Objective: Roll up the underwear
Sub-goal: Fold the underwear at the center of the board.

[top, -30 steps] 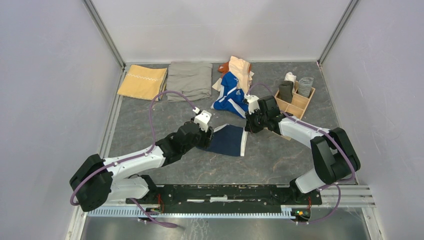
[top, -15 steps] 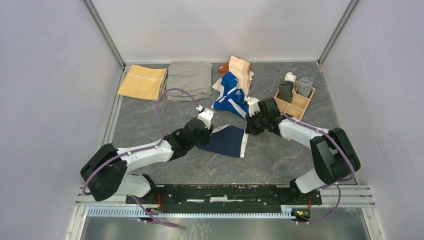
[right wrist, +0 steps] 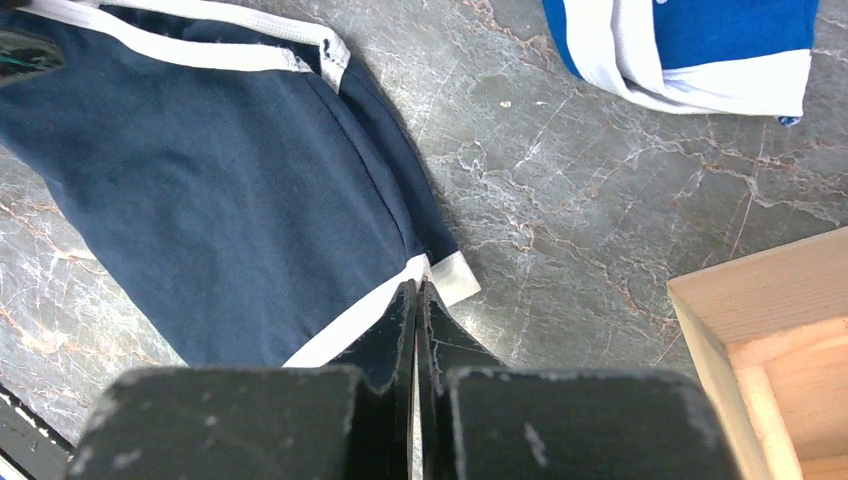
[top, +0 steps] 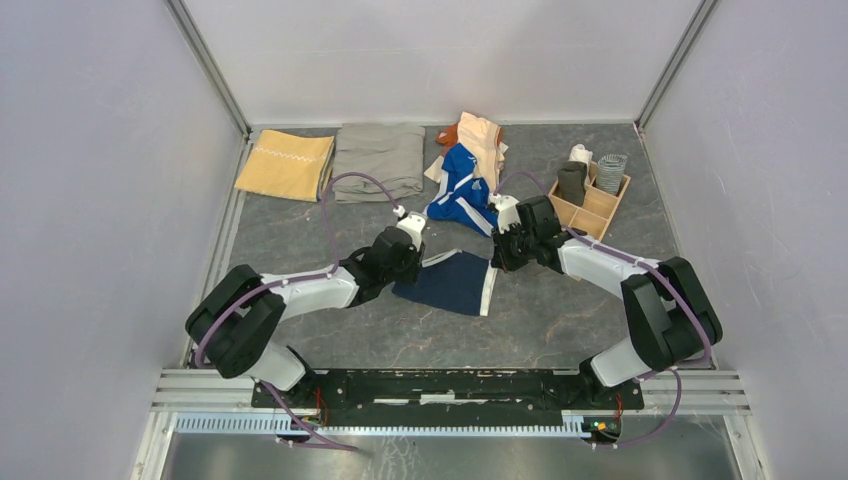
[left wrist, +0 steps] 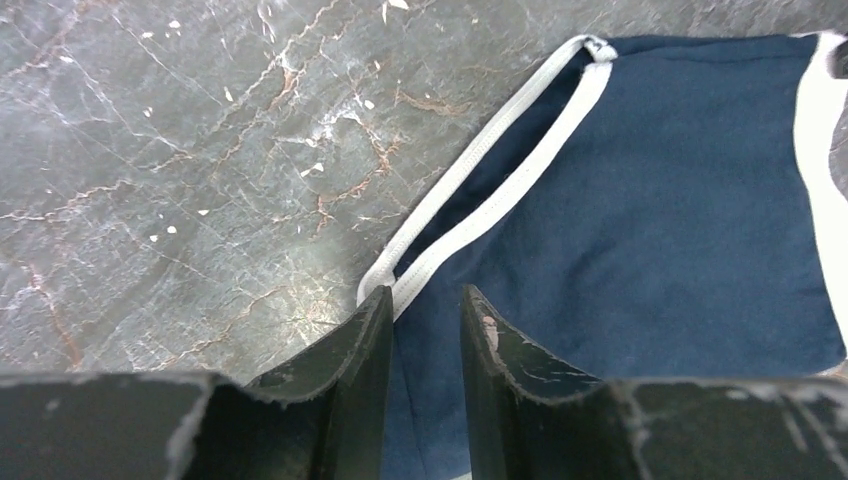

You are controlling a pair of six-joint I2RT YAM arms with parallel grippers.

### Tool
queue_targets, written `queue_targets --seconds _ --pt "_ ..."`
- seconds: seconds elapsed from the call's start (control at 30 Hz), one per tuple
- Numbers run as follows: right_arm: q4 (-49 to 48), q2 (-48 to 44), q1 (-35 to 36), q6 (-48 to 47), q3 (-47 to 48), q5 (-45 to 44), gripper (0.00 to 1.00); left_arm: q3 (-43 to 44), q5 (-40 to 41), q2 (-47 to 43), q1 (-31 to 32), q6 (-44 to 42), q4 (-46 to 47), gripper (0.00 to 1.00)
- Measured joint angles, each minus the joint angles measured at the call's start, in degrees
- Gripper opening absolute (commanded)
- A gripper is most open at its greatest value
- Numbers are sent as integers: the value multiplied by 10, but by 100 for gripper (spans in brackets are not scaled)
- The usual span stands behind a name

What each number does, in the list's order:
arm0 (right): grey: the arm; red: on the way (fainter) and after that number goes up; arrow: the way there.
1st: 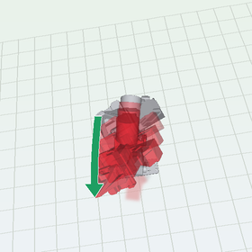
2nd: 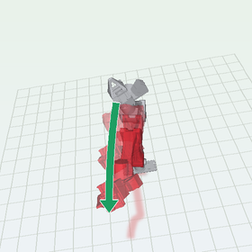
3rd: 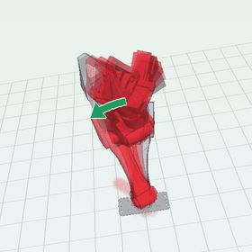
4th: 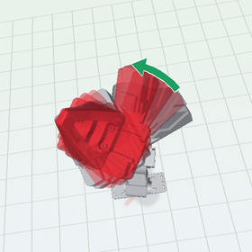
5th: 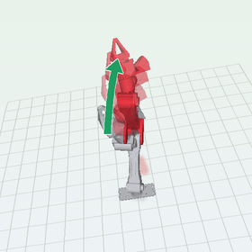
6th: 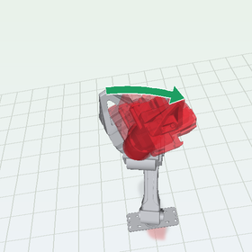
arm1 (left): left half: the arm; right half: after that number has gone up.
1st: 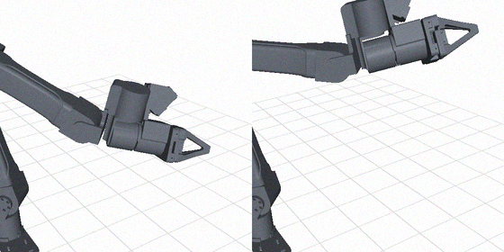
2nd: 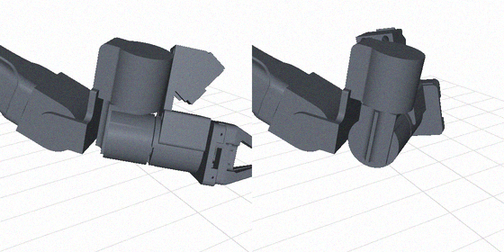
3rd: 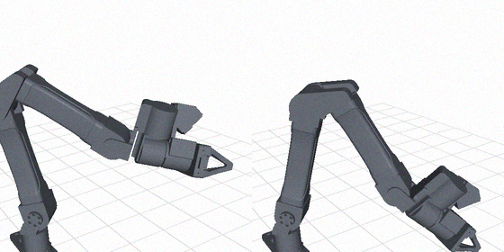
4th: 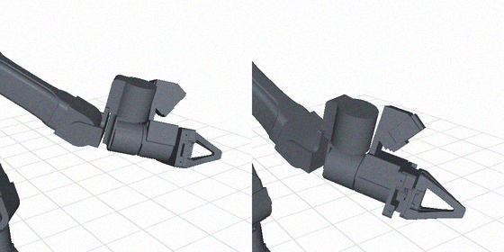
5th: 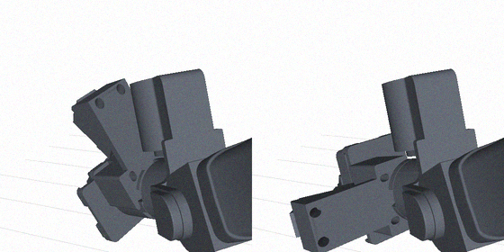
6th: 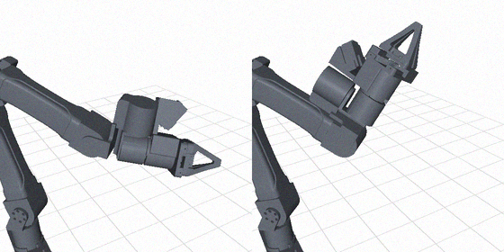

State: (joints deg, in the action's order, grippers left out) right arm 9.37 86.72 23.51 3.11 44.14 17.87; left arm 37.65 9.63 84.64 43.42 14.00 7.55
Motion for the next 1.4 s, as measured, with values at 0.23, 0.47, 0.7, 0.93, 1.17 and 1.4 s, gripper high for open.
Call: queue_targets --seconds 0.23,0.47,0.7,0.93,1.17,1.4 --pt "0 -14 0 0 -4 -1 0 3 -34 43 -4 0 4 35" --pt "2 -52 0 2 -24 -4 0 3 -43 51 -4 0 16 35" --pt "8 -59 0 3 -44 -26 0 3 -43 56 -4 0 27 34" --pt "9 -50 0 5 -48 -42 0 3 -43 56 -4 0 27 35" --pt "6 -33 0 7 -56 -49 21 6 -58 56 -4 0 27 54" --pt "5 -53 0 5 -56 -38 34 36 -72 26 -4 0 -12 60"
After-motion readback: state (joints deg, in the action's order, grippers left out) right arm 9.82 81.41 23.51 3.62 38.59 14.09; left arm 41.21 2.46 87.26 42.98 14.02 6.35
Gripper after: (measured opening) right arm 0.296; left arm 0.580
